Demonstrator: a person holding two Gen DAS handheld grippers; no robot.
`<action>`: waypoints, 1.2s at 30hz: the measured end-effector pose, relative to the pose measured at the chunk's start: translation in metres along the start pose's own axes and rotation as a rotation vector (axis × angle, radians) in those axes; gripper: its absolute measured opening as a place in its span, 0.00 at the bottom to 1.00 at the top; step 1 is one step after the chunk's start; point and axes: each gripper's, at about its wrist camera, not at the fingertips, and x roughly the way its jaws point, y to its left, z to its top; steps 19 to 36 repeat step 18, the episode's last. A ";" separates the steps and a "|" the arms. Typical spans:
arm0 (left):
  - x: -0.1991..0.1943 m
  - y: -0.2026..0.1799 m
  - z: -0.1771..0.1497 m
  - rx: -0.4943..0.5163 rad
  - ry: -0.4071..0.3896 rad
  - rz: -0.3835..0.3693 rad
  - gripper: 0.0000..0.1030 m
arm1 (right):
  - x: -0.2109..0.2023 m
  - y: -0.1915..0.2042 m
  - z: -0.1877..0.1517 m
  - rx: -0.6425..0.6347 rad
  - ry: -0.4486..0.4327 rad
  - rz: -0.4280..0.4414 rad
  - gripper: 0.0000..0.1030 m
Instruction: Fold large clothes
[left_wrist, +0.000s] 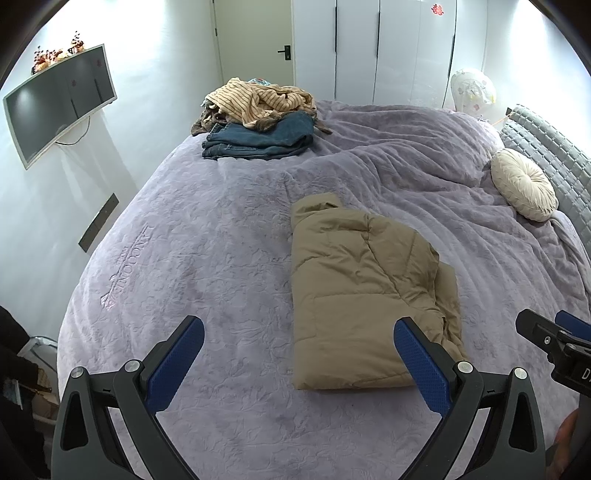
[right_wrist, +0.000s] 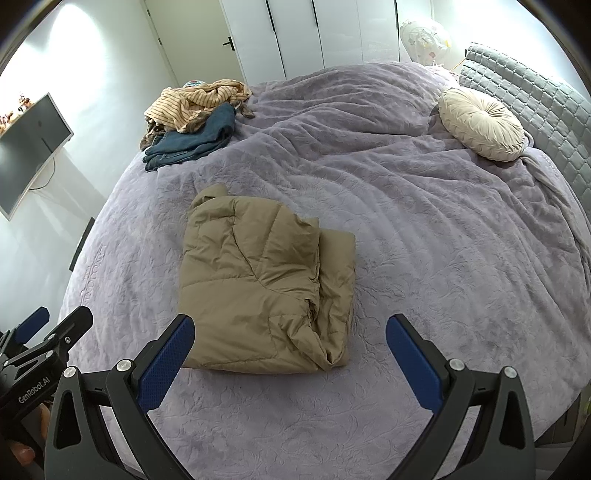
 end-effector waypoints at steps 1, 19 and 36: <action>0.001 0.000 0.002 0.002 0.001 -0.002 1.00 | 0.000 0.000 0.001 0.000 0.000 0.000 1.00; 0.011 0.005 0.009 0.009 0.011 -0.026 1.00 | 0.005 -0.008 0.005 -0.002 0.020 0.006 1.00; 0.011 0.005 0.009 0.009 0.011 -0.026 1.00 | 0.005 -0.008 0.005 -0.002 0.020 0.006 1.00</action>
